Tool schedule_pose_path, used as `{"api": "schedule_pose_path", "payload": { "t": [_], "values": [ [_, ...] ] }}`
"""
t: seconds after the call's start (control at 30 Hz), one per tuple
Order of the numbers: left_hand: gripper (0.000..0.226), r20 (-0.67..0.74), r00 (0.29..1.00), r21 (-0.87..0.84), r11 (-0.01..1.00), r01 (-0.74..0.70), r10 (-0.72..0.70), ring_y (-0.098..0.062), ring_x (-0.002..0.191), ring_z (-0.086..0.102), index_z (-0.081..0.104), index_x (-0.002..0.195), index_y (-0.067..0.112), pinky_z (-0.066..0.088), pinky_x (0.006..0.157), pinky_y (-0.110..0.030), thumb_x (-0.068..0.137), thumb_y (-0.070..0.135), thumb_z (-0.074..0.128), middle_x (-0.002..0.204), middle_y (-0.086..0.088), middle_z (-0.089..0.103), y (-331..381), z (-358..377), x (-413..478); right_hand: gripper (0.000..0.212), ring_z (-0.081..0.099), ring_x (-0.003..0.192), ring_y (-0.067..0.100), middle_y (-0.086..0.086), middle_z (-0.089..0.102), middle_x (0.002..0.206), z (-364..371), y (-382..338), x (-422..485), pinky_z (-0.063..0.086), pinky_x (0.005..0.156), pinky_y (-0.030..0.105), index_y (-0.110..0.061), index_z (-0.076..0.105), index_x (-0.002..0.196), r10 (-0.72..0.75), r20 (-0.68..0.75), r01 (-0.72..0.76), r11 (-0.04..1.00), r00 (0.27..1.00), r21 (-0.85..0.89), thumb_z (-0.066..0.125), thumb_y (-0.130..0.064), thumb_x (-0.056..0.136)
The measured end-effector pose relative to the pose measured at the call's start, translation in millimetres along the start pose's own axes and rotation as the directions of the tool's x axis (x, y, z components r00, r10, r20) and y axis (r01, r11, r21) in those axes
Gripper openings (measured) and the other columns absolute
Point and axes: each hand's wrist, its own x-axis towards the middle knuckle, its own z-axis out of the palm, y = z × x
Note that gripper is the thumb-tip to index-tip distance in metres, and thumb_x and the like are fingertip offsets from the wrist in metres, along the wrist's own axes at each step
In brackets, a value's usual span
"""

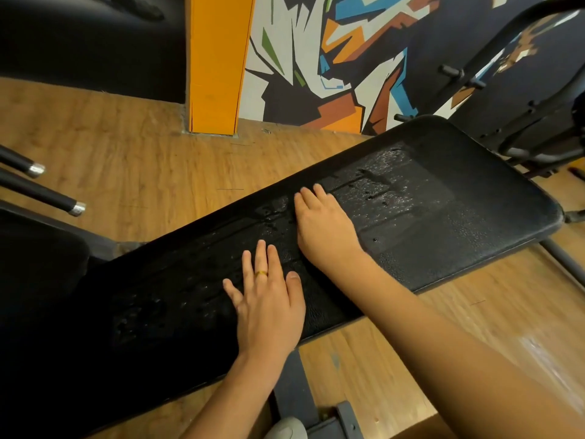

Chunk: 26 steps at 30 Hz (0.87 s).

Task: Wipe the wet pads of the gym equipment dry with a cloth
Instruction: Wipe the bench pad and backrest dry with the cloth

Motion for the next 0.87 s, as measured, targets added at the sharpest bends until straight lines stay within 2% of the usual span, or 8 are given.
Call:
{"api": "schedule_pose_path", "payload": {
  "t": [0.07, 0.23, 0.33, 0.47, 0.6, 0.67, 0.8, 0.87],
  "values": [
    [0.065, 0.006, 1.0, -0.009, 1.0, 0.006, -0.006, -0.016, 0.155, -0.011, 0.006, 0.162, 0.022, -0.002, 0.121, -0.06, 0.102, 0.047, 0.011, 0.169, 0.007, -0.005, 2, -1, 1, 0.042, 0.04, 0.135, 0.036, 0.016, 0.054, 0.137, -1, -4, 45, 0.036, 0.107, 0.042, -0.001, 0.051, 0.133, 0.024, 0.025, -0.024, 1.0, 0.999, 0.0, 0.05, -0.022, 0.096],
    [0.062, 0.01, 1.0, -0.021, 0.999, 0.028, -0.028, -0.014, 0.155, -0.011, 0.006, 0.161, 0.022, -0.003, 0.121, -0.058, 0.106, 0.044, 0.021, 0.169, 0.008, -0.004, 5, -4, 1, 0.041, 0.042, 0.13, 0.032, 0.012, 0.056, 0.133, -7, -11, 88, 0.036, 0.11, 0.041, -0.006, 0.056, 0.133, 0.023, 0.095, -0.025, 1.0, 0.995, 0.015, 0.056, -0.028, 0.097],
    [0.062, 0.005, 1.0, -0.028, 0.999, 0.027, -0.027, -0.014, 0.155, -0.011, 0.007, 0.161, 0.022, -0.003, 0.122, -0.059, 0.105, 0.045, 0.02, 0.17, 0.008, -0.003, 5, -4, 0, 0.041, 0.041, 0.132, 0.032, 0.013, 0.053, 0.138, -6, -3, 51, 0.036, 0.108, 0.04, -0.005, 0.054, 0.133, -0.025, 0.026, 0.024, 0.999, 0.999, 0.038, 0.053, -0.023, 0.096],
    [0.063, 0.007, 1.0, -0.019, 1.0, 0.01, -0.01, -0.015, 0.155, -0.011, 0.006, 0.162, 0.022, -0.002, 0.122, -0.059, 0.105, 0.046, 0.019, 0.17, 0.007, -0.004, 3, -3, 1, 0.054, 0.034, 0.144, 0.037, 0.018, 0.043, 0.153, -16, 9, -41, 0.032, 0.116, 0.044, -0.002, 0.046, 0.146, -0.082, 0.015, 0.081, 0.996, 0.997, 0.036, 0.05, -0.023, 0.096],
    [0.063, 0.015, 1.0, -0.017, 1.0, 0.008, -0.007, -0.015, 0.155, -0.013, 0.004, 0.162, 0.022, -0.004, 0.122, -0.059, 0.104, 0.046, 0.017, 0.17, 0.006, -0.006, 1, -2, 2, 0.057, 0.05, 0.137, 0.035, 0.015, 0.056, 0.145, -26, 21, -124, 0.04, 0.112, 0.044, -0.005, 0.059, 0.138, -0.071, -0.053, 0.072, 0.997, 0.996, 0.025, 0.072, -0.018, 0.085],
    [0.064, 0.015, 1.0, -0.017, 1.0, 0.012, -0.011, -0.015, 0.155, -0.013, 0.003, 0.162, 0.023, -0.004, 0.122, -0.058, 0.104, 0.047, 0.016, 0.169, 0.006, -0.007, 1, -2, 3, 0.06, 0.053, 0.135, 0.033, 0.013, 0.057, 0.144, -25, 26, -144, 0.039, 0.11, 0.043, -0.007, 0.061, 0.137, -0.084, -0.066, 0.083, 0.996, 0.994, -0.012, 0.077, -0.018, 0.08],
    [0.065, 0.002, 1.0, -0.016, 1.0, 0.008, -0.007, -0.015, 0.155, -0.012, 0.004, 0.162, 0.023, -0.003, 0.122, -0.058, 0.103, 0.047, 0.017, 0.169, 0.006, -0.006, 0, 0, 4, 0.052, 0.053, 0.134, 0.035, 0.016, 0.058, 0.142, -18, 26, -145, 0.045, 0.108, 0.046, -0.004, 0.061, 0.136, -0.13, -0.124, 0.118, 0.988, 0.984, -0.098, 0.043, -0.015, 0.089],
    [0.064, -0.004, 1.0, -0.011, 1.0, 0.005, -0.005, -0.015, 0.155, -0.01, 0.006, 0.162, 0.023, -0.001, 0.122, -0.058, 0.105, 0.047, 0.019, 0.17, 0.006, -0.004, 0, 1, 5, 0.051, 0.053, 0.133, 0.036, 0.018, 0.058, 0.142, -18, 24, -143, 0.046, 0.108, 0.047, -0.003, 0.061, 0.136, -0.145, -0.111, 0.133, 0.985, 0.983, -0.112, 0.048, -0.015, 0.088]
  ]
}}
